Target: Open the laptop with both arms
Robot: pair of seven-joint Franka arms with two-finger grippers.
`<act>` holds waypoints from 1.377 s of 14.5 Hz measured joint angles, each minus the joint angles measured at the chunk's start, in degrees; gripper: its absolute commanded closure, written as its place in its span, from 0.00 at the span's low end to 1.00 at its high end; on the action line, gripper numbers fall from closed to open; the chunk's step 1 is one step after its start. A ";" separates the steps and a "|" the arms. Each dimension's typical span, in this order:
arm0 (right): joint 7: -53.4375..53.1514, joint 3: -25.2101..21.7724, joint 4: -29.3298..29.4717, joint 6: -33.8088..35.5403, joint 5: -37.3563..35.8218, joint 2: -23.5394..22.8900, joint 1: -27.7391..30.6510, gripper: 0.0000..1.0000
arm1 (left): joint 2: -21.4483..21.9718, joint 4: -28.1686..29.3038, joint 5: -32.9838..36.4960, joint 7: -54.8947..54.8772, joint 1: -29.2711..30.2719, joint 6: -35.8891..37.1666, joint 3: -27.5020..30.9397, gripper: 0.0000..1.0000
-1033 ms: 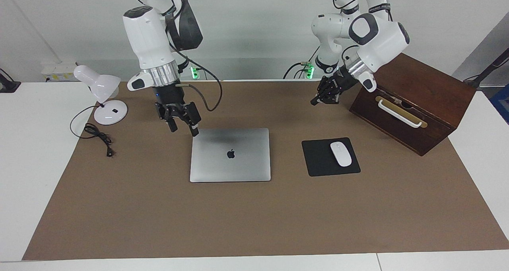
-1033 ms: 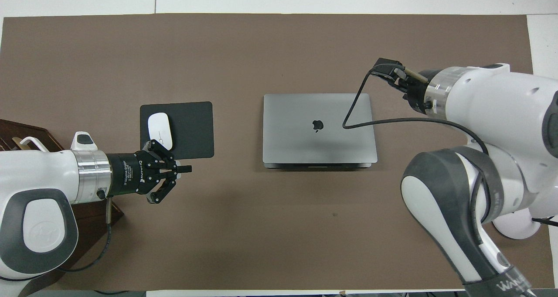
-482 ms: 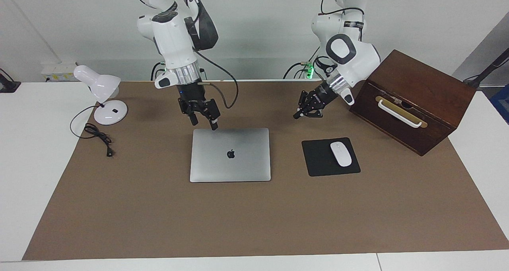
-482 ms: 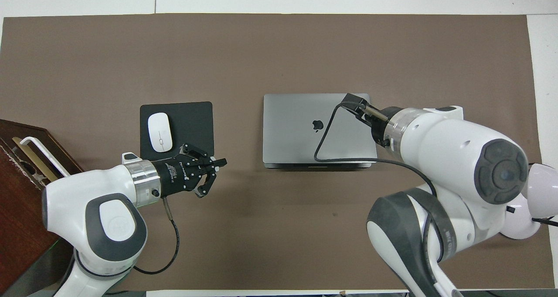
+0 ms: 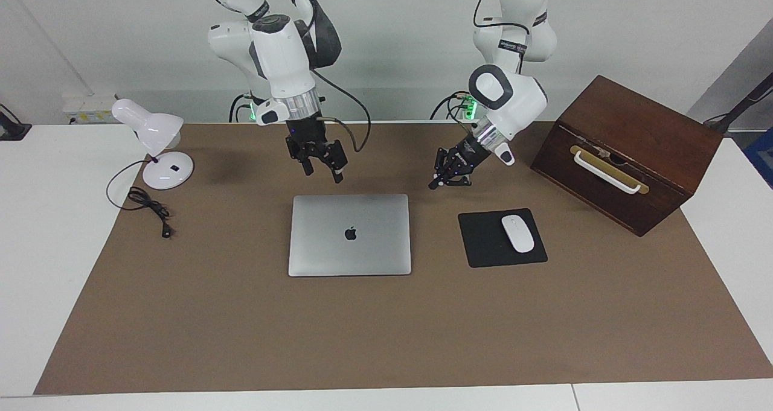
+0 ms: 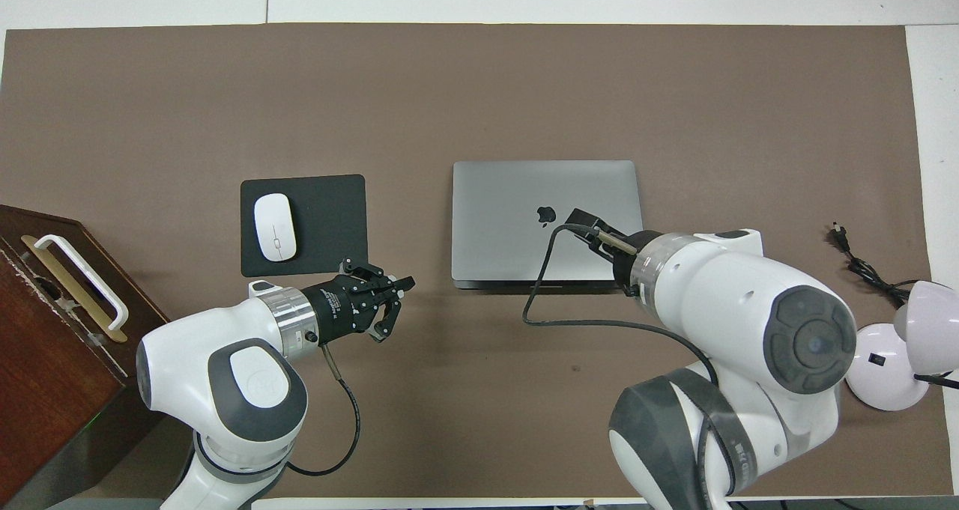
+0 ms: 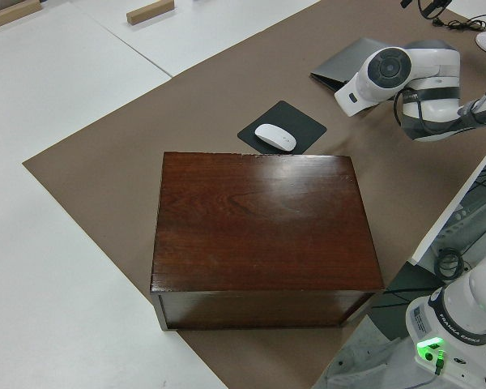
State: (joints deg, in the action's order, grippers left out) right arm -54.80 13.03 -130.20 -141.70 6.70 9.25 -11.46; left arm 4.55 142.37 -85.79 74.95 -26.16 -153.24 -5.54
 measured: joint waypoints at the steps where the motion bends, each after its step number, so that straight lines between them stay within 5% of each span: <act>1: -0.69 -0.01 -0.53 0.00 0.00 -0.01 -0.63 0.00 | -0.64 -0.01 -2.36 -1.33 -1.61 -1.93 -0.05 1.00; 11: -9.01 -0.05 -3.42 -4.47 0.01 -2.42 -2.96 0.00 | -7.30 -3.54 -19.06 -14.47 -7.86 -5.75 -0.08 1.00; 20: -20.32 -0.14 -4.35 -7.87 0.02 -3.54 -2.96 0.00 | -11.67 -7.26 -20.94 -14.69 -9.62 -7.73 -0.11 1.00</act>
State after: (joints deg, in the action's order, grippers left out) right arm -75.12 12.88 -134.55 -149.57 6.72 5.71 -14.41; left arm -7.12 135.11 -106.73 60.26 -35.78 -160.97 -5.65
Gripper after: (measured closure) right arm 0.000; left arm 0.991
